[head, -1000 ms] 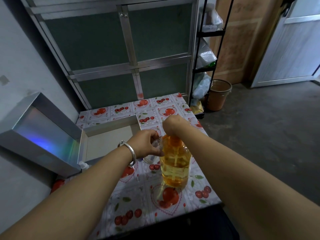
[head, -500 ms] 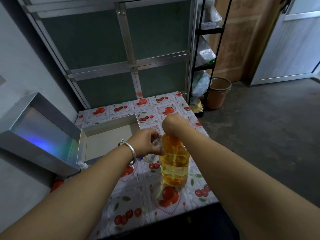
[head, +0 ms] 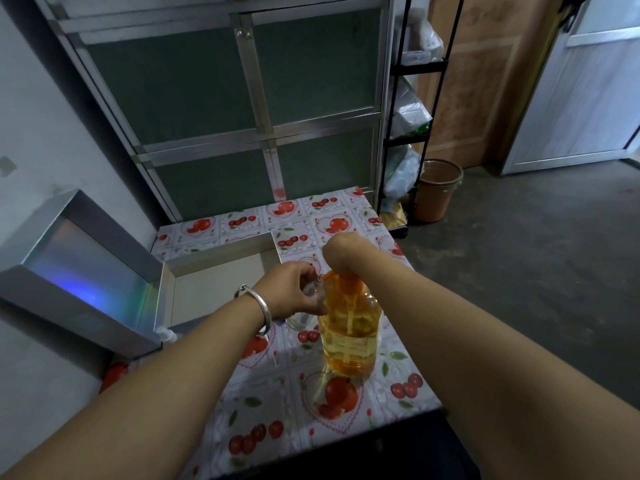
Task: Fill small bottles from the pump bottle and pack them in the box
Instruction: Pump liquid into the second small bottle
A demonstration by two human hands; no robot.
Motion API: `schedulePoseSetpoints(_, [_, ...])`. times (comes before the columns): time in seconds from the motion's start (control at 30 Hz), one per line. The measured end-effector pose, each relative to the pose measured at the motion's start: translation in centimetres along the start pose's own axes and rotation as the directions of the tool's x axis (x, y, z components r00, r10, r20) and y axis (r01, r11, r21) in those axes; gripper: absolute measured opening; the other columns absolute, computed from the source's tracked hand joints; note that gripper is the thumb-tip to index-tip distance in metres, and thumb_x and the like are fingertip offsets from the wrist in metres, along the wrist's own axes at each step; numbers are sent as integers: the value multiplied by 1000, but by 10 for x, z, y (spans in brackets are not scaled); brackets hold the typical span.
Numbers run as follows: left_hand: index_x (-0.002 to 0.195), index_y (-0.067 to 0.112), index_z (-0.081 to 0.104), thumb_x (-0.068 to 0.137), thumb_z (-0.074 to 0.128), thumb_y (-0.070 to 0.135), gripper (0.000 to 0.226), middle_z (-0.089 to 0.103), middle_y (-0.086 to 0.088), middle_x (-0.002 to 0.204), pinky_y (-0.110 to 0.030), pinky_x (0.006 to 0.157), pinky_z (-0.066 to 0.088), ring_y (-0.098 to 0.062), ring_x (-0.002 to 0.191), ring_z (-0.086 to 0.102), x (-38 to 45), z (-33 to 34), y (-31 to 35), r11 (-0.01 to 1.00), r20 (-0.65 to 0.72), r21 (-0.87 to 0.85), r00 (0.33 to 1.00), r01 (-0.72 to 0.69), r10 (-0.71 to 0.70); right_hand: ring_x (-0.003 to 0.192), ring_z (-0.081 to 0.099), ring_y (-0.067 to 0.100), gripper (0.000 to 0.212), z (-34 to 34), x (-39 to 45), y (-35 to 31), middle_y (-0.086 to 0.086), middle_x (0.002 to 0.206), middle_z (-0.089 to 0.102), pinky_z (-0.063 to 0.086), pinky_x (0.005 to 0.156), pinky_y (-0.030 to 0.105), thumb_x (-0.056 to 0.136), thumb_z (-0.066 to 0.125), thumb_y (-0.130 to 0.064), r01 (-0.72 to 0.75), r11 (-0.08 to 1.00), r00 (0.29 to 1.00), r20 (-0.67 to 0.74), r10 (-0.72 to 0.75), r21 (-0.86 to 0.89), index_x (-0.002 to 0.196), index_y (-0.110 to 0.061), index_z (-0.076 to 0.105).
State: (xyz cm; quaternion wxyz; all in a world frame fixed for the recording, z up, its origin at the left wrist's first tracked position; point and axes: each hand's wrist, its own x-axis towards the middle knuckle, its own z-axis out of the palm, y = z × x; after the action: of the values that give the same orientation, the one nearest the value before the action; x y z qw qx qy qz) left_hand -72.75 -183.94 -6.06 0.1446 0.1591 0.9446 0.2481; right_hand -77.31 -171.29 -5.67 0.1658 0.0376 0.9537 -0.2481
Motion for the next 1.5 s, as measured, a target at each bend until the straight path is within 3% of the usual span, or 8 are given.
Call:
schedulePoseSetpoints(0.27, [84, 18, 54, 66, 80, 29, 34, 50, 7, 71, -20, 54, 37, -8, 61, 45, 2, 0, 2, 1000, -6, 17, 1000, -2, 2, 65, 41, 19, 4, 3, 0, -1, 5, 71, 38, 43, 82, 35, 90, 44, -9, -36, 984, 998, -47, 28, -172, 92, -8, 48])
schedulePoseSetpoints(0.5, [96, 16, 58, 66, 80, 31, 41, 62, -5, 94, -32, 76, 52, -22, 86, 60, 0, -1, 4, 1000, -3, 29, 1000, 6, -6, 74, 48, 20, 25, 1, 4, -1, 3, 70, 40, 46, 78, 34, 92, 44, -10, 31, 991, 999, 20, -29, -131, 114, -5, 56])
schedulePoseSetpoints(0.73, [84, 22, 52, 67, 80, 29, 34, 51, 10, 73, -16, 53, 35, -4, 63, 46, 1, -1, 6, 1000, 3, 18, 1000, 1, -1, 79, 47, 21, 2, 3, 2, -2, 5, 72, 40, 45, 84, 34, 90, 47, -11, -10, 968, 1000, -16, 6, -250, 90, -9, 48])
schedulePoseSetpoints(0.87, [89, 22, 54, 67, 80, 31, 35, 54, 9, 79, -16, 58, 41, -7, 70, 51, 2, -2, 5, 1000, 4, 25, 1000, -3, 3, 81, 46, 21, 23, -1, 4, -3, 5, 78, 41, 42, 80, 33, 92, 46, -10, 64, 962, 997, 63, -49, -265, 114, -8, 51])
schedulePoseSetpoints(0.97, [91, 21, 54, 67, 79, 30, 36, 53, 11, 78, -15, 57, 39, -4, 69, 50, 3, -1, 4, 1000, 4, 17, 1000, -4, 4, 68, 44, 17, 13, -2, 3, -3, 5, 74, 42, 42, 76, 31, 92, 47, -10, 53, 967, 998, 40, -45, -249, 103, -7, 52])
schedulePoseSetpoints(1.17, [86, 20, 55, 66, 80, 28, 33, 55, 7, 77, -20, 60, 44, -12, 71, 53, 3, 1, 3, 1000, 8, 3, 1000, 7, -7, 76, 48, 21, 9, 3, -1, 1, 5, 72, 40, 44, 83, 34, 91, 44, -11, -12, 978, 999, -46, 2, -208, 83, -8, 46])
schedulePoseSetpoints(1.3, [83, 22, 53, 66, 80, 28, 32, 53, 9, 74, -18, 56, 39, -9, 67, 51, 0, -1, 4, 1000, 1, -2, 1000, 7, -7, 77, 46, 22, 21, 2, 5, -3, 4, 75, 42, 44, 83, 36, 92, 45, -12, 30, 974, 999, 26, -25, -223, 110, -8, 55])
schedulePoseSetpoints(1.5, [88, 20, 55, 67, 80, 26, 34, 55, 8, 76, -16, 57, 38, -6, 67, 51, 2, 0, 5, 1000, 4, -23, 1000, 9, -9, 71, 44, 19, 18, 2, 0, -2, 4, 71, 40, 44, 82, 33, 90, 46, -10, -37, 982, 998, -53, 28, -187, 73, -9, 44])
